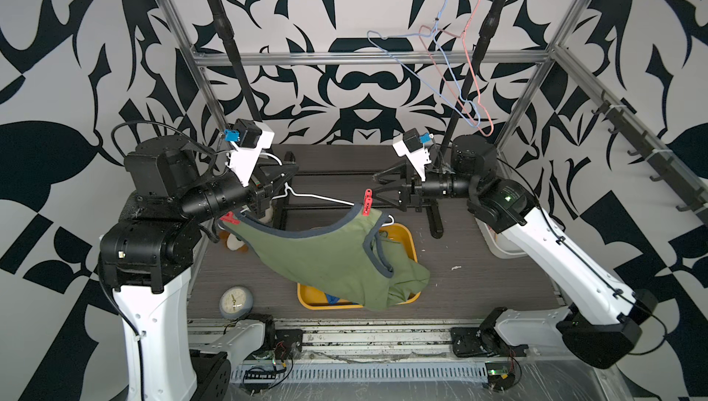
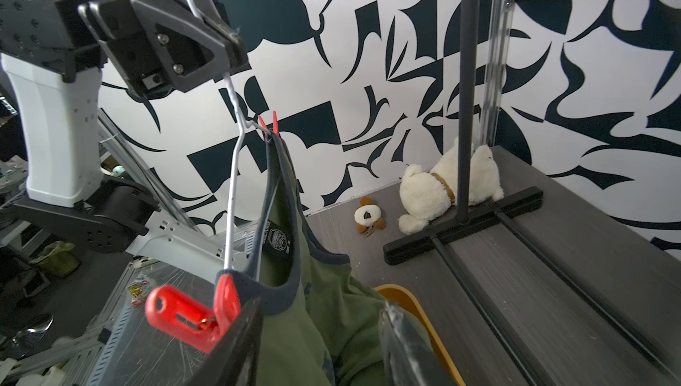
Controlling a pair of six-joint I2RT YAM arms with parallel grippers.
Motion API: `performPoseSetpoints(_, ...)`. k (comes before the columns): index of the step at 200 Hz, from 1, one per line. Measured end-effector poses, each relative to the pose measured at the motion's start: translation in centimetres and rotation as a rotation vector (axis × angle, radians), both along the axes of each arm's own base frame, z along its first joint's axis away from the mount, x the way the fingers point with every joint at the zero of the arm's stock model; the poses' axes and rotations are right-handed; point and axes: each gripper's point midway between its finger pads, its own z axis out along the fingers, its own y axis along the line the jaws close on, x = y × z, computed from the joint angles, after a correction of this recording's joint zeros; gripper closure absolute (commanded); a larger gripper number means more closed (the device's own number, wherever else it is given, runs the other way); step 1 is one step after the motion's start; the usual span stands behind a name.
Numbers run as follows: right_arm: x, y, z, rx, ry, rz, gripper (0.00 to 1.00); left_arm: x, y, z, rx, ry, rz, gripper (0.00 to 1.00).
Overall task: Remove the clothespins securing tank tops to the hanger
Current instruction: Adjust the hanger, then remove the clothespin from the hanger.
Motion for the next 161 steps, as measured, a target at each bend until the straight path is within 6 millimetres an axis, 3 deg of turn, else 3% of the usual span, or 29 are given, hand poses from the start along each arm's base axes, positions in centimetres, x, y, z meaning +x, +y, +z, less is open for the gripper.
performPoseSetpoints(20,-0.4,-0.6,0.4,0.011,0.005,-0.004,0.43,0.0,0.0,0.0,0.004,-0.003,-0.001,1.00)
performPoseSetpoints(28,-0.5,-1.0,0.7,0.019,0.005,-0.010,0.37,0.0,0.0,-0.1,0.006,-0.004,-0.001,1.00)
performPoseSetpoints(87,-2.0,-2.6,3.2,0.082,-0.026,0.004,0.35,0.6,-0.1,-0.8,0.012,0.021,-0.009,1.00)
performPoseSetpoints(161,-0.3,-0.8,0.6,0.062,0.066,0.046,0.34,1.9,-0.7,-1.1,-0.017,0.076,-0.031,1.00)
